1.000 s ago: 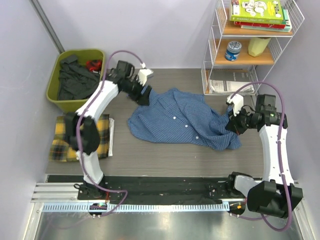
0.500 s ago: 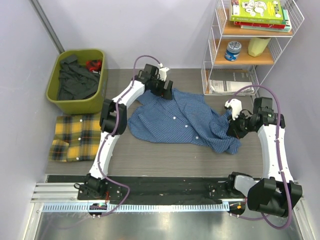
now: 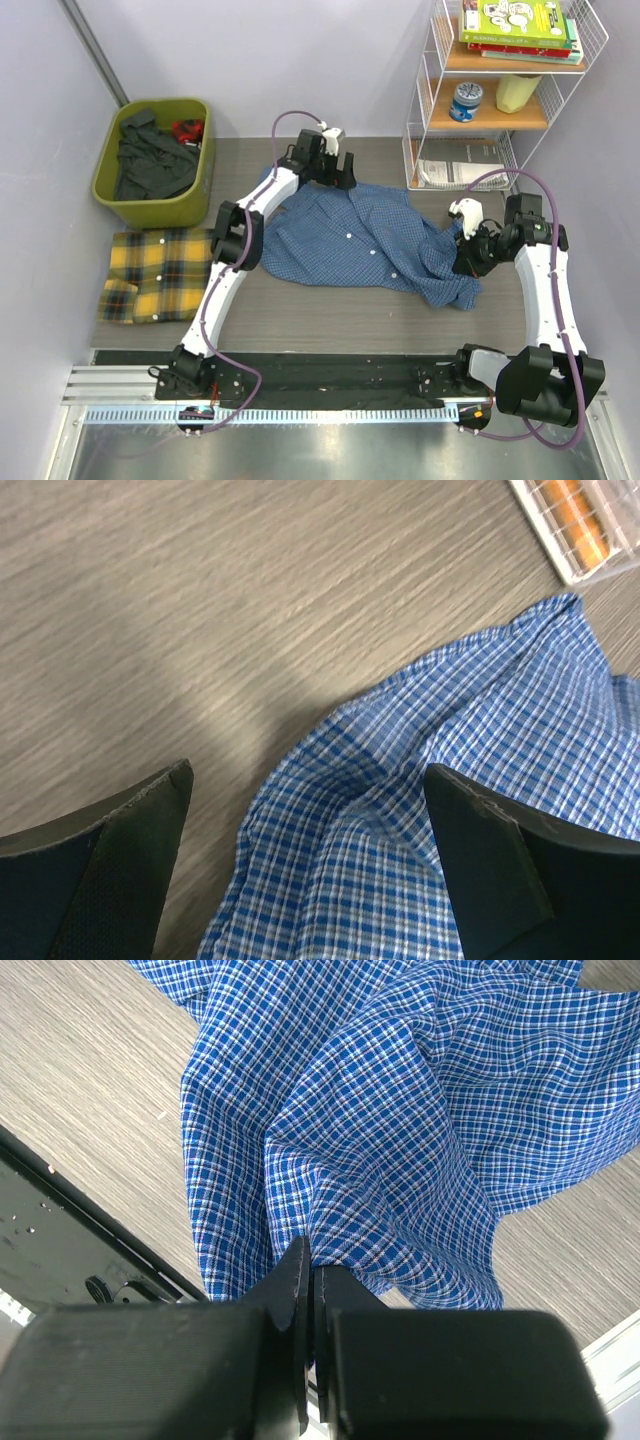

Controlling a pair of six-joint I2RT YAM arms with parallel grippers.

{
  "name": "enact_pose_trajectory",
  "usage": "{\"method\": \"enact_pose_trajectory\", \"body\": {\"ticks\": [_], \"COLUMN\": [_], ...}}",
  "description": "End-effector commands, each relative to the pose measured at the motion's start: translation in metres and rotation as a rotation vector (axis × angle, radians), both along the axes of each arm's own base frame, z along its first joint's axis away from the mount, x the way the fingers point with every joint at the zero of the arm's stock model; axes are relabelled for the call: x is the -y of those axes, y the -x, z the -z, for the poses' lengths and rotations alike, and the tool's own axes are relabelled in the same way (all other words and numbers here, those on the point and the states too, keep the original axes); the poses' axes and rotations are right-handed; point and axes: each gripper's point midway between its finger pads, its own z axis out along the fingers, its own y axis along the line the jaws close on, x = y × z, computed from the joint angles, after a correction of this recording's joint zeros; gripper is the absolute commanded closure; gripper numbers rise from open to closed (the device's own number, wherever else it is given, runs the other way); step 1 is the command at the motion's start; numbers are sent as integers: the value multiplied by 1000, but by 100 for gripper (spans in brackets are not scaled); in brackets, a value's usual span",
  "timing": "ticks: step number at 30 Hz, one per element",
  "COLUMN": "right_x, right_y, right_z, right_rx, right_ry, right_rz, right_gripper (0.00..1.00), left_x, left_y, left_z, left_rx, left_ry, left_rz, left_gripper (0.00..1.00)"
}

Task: Fold and stack the long sleeve shirts
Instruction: Flatten the shirt out

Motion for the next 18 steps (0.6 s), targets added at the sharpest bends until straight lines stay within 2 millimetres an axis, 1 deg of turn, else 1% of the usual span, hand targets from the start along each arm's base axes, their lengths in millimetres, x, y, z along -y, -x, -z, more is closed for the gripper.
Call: {"method": "enact_pose_trajectory", "body": {"ticks": [1, 2, 5, 6, 8, 9, 10, 11, 12, 14, 15, 16, 17, 18], "right_x": [1, 2, 4, 5, 5, 5, 5, 6, 6, 7, 8, 9, 10, 12], "right_y": [0, 0, -2, -3, -4, -6, -6, -6, -7, -8, -10, -12, -15, -20], "right_z": [-1, -1, 1, 1, 1, 1, 1, 2, 3, 4, 4, 4, 3, 2], "right_rx": [-3, -5, -15, -13, -9, -5, -1, -4, -5, -5, -2, 0, 4, 7], "right_ry": [3, 5, 14, 17, 17, 20, 20, 23, 26, 29, 32, 34, 37, 41], "right_rz": [9, 7, 8, 3, -1, -1, -4, -4, -6, -10, -11, -10, -8, -4], "right_gripper": [99, 99, 99, 99, 99, 99, 99, 99, 99, 99, 99, 99, 99, 99], "left_x": [23, 32, 42, 42, 42, 41, 41, 41, 43, 45, 48, 50, 52, 53], "left_y": [-10, 2, 27, 34, 39, 42, 44, 46, 49, 45, 43, 35, 33, 32], "left_z": [-30, -24, -12, -7, -2, 2, 3, 2, -3, -19, -42, -65, -86, -109], "left_rx": [85, 48, -68, -103, -144, -168, -184, -189, -189, -146, -112, -53, -45, -14], "left_ry": [81, 104, 129, 126, 124, 120, 123, 127, 140, 160, 194, 245, 300, 339], "left_rz": [34, 83, 137, 144, 133, 129, 129, 136, 159, 181, 193, 203, 201, 215], "left_gripper": [5, 6, 10, 13, 17, 22, 24, 29, 44, 62, 76, 82, 89, 99]}}
